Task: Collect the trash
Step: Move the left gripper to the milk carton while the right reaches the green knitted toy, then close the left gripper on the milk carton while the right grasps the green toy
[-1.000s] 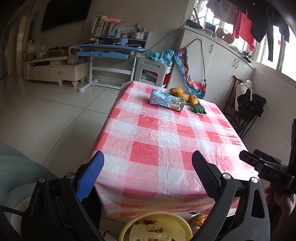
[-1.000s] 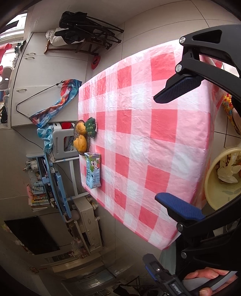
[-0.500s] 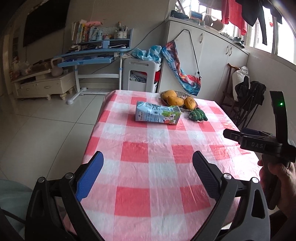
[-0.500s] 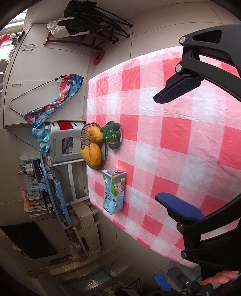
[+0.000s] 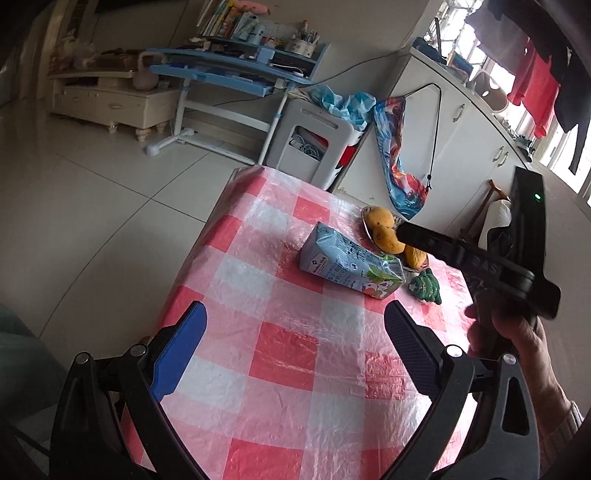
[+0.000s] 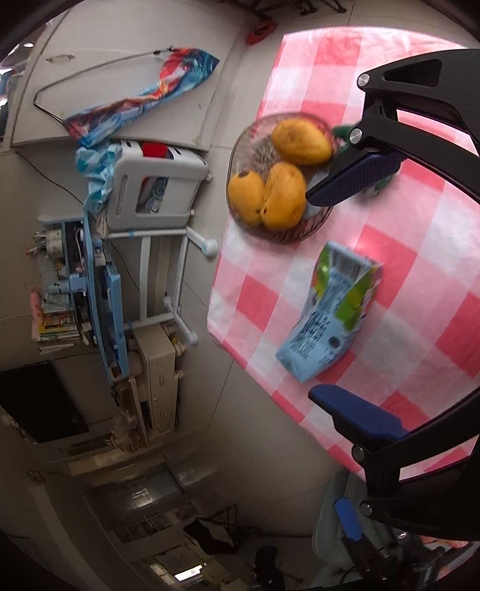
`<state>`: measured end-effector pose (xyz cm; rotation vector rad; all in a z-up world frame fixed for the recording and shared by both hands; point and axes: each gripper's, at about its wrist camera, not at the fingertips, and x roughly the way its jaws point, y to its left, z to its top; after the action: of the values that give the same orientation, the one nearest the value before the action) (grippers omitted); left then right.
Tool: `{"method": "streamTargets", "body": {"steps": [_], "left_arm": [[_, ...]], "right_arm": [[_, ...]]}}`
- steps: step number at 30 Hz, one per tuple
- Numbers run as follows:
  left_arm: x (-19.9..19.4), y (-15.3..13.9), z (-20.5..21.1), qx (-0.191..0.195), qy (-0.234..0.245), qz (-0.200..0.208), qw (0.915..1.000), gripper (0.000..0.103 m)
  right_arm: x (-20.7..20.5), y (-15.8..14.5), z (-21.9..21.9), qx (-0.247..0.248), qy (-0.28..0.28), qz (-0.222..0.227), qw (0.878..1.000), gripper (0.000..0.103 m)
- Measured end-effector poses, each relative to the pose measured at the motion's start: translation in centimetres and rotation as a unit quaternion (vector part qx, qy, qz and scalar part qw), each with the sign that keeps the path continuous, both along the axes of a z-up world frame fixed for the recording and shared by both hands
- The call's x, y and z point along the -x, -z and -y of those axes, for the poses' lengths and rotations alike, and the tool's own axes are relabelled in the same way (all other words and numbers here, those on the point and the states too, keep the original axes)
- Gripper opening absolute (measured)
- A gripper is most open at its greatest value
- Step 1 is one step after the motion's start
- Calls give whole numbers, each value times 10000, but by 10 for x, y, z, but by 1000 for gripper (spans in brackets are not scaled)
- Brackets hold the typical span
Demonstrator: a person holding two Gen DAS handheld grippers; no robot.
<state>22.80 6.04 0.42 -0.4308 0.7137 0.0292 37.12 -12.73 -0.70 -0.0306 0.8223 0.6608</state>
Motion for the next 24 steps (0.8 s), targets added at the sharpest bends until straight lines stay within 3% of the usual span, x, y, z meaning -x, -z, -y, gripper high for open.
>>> {"method": "streamTargets", "body": {"steps": [6,8,12,14,16,20,24], "left_arm": [[-20,13,-5,205,88,-357,9991,93],[-29,18,-7,303,111,-518,9981,93],[-39,28,-15,542,68,-720,9959,93],[-41,31,-17,542,7,-778,9955,93],[-42,32,-19,479,-33,-816,9955,93],[-50,33,-12,400,54,-862,9955,93],[-62,33,2,349,122,-839,9958,93]], "right_arm": [[-42,41,-31,97,-238,-1354,9905,93],[-37,45,-27,-277,-314,-1778,9832,93],[-3,48,-17,-1406,-723,-2638,9515,93],[17,41,-1,-1638,-632,-2579,9501,93],[29,27,25,-1594,-49,-2172,9630,93],[46,3,77,-786,1095,-860,9871,93],[42,16,105,-148,1714,-550,9836,93]]}}
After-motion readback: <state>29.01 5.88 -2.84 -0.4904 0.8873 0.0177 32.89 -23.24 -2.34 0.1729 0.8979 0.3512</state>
